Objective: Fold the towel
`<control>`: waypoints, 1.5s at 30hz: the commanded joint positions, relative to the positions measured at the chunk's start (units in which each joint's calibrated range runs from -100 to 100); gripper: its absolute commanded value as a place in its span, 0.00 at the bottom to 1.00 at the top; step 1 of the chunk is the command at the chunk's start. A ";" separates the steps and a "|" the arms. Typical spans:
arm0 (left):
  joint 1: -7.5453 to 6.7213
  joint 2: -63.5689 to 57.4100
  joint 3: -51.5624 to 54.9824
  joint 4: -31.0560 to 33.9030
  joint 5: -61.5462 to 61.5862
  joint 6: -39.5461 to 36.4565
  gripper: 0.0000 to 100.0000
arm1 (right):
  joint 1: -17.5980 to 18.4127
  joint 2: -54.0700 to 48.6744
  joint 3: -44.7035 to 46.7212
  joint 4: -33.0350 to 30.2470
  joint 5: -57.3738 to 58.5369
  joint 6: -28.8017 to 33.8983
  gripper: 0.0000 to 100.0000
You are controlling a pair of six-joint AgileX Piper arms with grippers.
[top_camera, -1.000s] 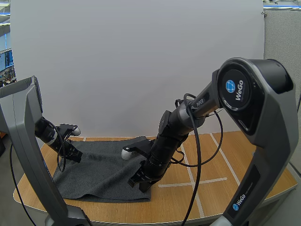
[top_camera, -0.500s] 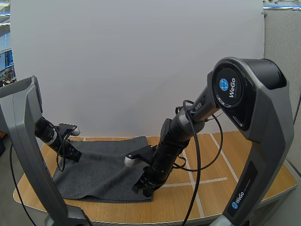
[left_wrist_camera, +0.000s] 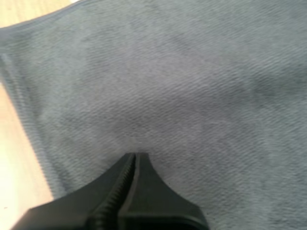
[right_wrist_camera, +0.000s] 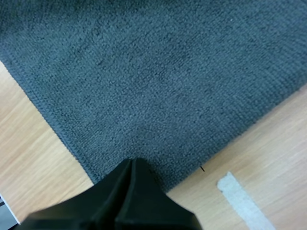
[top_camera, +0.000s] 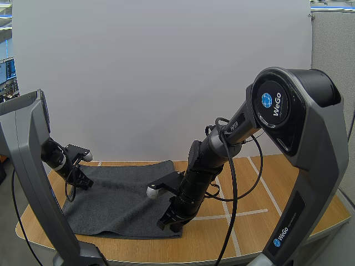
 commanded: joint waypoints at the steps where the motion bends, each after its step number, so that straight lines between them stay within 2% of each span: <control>1: -0.24 2.31 -0.35 0.93 -5.87 0.11 0.00 | -0.01 0.66 1.94 -5.94 2.51 0.92 0.00; 10: -0.24 5.97 -1.88 1.58 -9.89 -0.10 0.00 | -0.01 0.66 1.94 -6.49 3.65 0.92 0.00; 19: 0.01 5.97 -3.77 6.10 -9.89 -2.55 0.00 | -0.01 0.66 1.94 -8.11 4.60 1.42 0.00; 32: 2.86 5.97 -4.16 8.17 -10.50 -2.45 0.00 | -0.01 0.66 1.94 -9.33 4.78 2.05 0.00; 38: 3.03 5.70 -6.84 4.74 3.32 -2.45 0.00 | -0.01 0.01 1.81 -7.89 4.41 2.13 0.00; 45: 3.03 3.03 -10.78 -0.26 17.40 -2.45 0.00 | -0.01 -9.18 -1.72 -5.89 3.60 2.27 0.00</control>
